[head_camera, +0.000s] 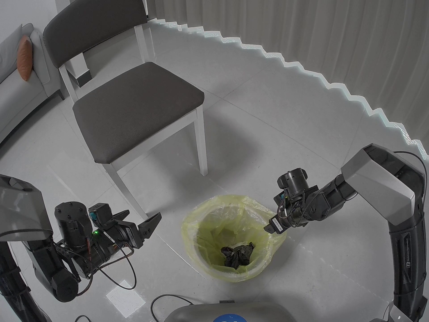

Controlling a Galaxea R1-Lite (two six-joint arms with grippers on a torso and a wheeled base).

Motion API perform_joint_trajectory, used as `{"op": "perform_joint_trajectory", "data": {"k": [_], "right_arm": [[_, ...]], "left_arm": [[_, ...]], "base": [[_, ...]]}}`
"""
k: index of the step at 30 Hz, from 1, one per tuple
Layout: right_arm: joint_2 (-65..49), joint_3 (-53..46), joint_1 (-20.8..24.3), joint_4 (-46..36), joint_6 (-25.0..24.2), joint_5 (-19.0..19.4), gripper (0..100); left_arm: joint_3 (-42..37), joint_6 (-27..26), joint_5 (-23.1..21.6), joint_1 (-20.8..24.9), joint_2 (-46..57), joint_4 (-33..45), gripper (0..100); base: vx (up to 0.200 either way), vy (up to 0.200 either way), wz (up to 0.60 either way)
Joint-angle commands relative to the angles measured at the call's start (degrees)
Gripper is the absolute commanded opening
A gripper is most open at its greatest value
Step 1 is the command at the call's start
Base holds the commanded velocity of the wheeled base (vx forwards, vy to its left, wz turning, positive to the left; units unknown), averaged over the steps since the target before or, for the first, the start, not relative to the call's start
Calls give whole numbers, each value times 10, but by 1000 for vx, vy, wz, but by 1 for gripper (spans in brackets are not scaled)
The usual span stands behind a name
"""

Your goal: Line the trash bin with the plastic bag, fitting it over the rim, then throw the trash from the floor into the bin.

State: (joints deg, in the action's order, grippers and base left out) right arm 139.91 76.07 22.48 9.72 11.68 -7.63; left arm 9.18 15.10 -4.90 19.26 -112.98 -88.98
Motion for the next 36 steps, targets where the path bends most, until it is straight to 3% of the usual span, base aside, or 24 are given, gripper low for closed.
{"op": "perform_joint_trajectory", "data": {"k": [1,9,23,36], "right_arm": [[13,2,-19,1,0,-2,100],[-3,3,-14,4,-7,3,100],[-20,1,39,2,-9,4,100],[-38,-1,-12,-2,-3,3,100]], "left_arm": [[0,1,0,-2,-3,-8,100],[1,1,0,-4,-7,-8,100],[1,1,0,-5,-6,-9,100],[2,2,0,-5,-6,-9,100]], "base": [[0,0,0],[0,0,0],[0,0,0],[0,0,0]]}}
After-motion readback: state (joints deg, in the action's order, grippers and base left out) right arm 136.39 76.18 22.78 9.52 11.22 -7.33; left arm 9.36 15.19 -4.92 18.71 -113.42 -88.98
